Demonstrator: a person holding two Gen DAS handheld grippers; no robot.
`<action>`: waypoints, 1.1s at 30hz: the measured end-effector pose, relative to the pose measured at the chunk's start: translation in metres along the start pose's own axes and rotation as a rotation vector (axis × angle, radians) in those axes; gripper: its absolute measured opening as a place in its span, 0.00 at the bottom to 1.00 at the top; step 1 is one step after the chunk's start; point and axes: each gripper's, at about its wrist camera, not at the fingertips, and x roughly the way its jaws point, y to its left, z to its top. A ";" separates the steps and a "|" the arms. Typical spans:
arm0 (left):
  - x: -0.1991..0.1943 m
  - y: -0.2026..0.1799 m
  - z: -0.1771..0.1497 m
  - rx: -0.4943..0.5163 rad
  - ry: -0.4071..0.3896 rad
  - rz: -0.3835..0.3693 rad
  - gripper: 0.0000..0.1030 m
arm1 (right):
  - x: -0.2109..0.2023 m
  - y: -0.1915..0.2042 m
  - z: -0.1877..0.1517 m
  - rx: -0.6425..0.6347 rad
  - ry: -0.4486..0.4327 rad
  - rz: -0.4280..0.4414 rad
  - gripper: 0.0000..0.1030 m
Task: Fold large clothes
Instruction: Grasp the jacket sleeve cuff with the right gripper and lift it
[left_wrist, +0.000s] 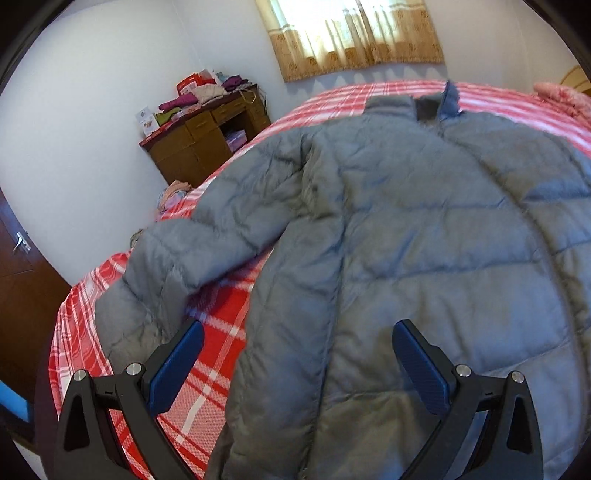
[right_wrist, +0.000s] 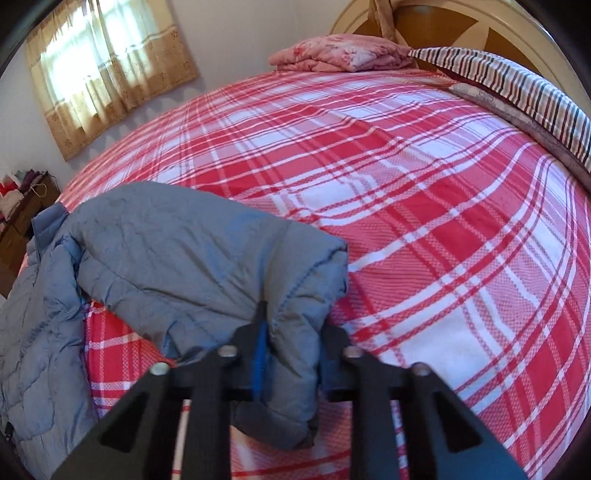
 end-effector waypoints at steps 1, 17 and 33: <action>0.002 0.001 -0.002 0.001 0.006 -0.002 0.99 | -0.001 -0.006 0.001 0.003 -0.006 -0.008 0.18; -0.025 0.047 0.015 -0.015 -0.057 -0.046 0.99 | -0.087 0.067 0.026 -0.163 -0.276 0.041 0.17; -0.021 0.047 0.056 -0.095 -0.099 -0.043 0.99 | -0.031 0.307 -0.087 -0.710 -0.212 0.217 0.43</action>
